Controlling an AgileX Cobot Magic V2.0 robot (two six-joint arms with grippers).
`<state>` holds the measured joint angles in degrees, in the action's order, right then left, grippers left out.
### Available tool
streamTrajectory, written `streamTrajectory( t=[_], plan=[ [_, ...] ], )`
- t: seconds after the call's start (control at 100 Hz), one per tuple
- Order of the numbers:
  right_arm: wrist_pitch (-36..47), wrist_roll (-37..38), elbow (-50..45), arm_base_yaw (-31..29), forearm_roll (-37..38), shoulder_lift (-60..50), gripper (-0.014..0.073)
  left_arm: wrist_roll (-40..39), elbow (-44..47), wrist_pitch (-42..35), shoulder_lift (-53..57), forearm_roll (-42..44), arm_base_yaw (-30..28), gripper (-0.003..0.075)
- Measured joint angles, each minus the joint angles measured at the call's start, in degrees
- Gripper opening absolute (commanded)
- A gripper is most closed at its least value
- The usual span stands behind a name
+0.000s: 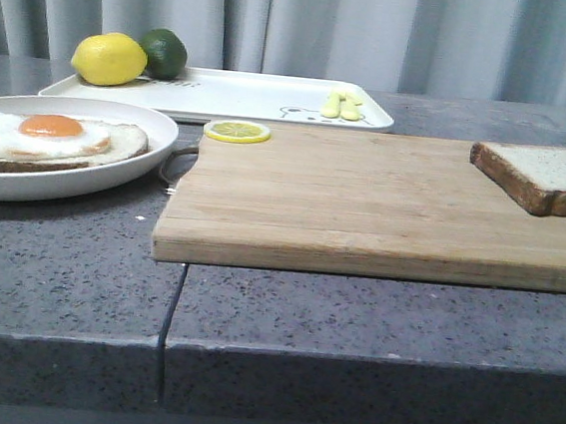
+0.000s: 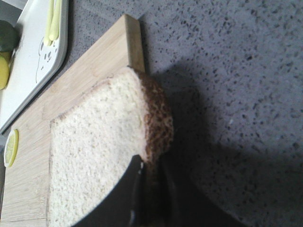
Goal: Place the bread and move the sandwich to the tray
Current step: 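Lift the bread and carry it over the egg toast plate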
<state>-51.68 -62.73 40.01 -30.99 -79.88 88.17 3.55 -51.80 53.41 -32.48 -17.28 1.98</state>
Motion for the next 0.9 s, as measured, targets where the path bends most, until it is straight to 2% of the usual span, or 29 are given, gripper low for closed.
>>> streamTrajectory(
  t=[0.3, 0.53, 0.69, 0.9],
  plan=[
    [-4.16, 0.65, 0.23, 0.00, -0.37, -3.51, -0.0076, 0.00, 0.00, 0.00, 0.00, 0.00, 0.00, 0.0494],
    [-9.38, 2.37, 0.23, 1.95, -6.01, -11.59, -0.0076, 0.00, 0.00, 0.00, 0.00, 0.00, 0.00, 0.0494],
    [-7.57, 5.02, 0.23, 8.10, -9.05, -16.45, -0.0076, 0.00, 0.00, 0.00, 0.00, 0.00, 0.00, 0.0494],
    [1.72, 6.97, 0.23, 22.11, -15.33, -19.62, -0.0076, 0.00, 0.00, 0.00, 0.00, 0.00, 0.00, 0.0494]
  ],
)
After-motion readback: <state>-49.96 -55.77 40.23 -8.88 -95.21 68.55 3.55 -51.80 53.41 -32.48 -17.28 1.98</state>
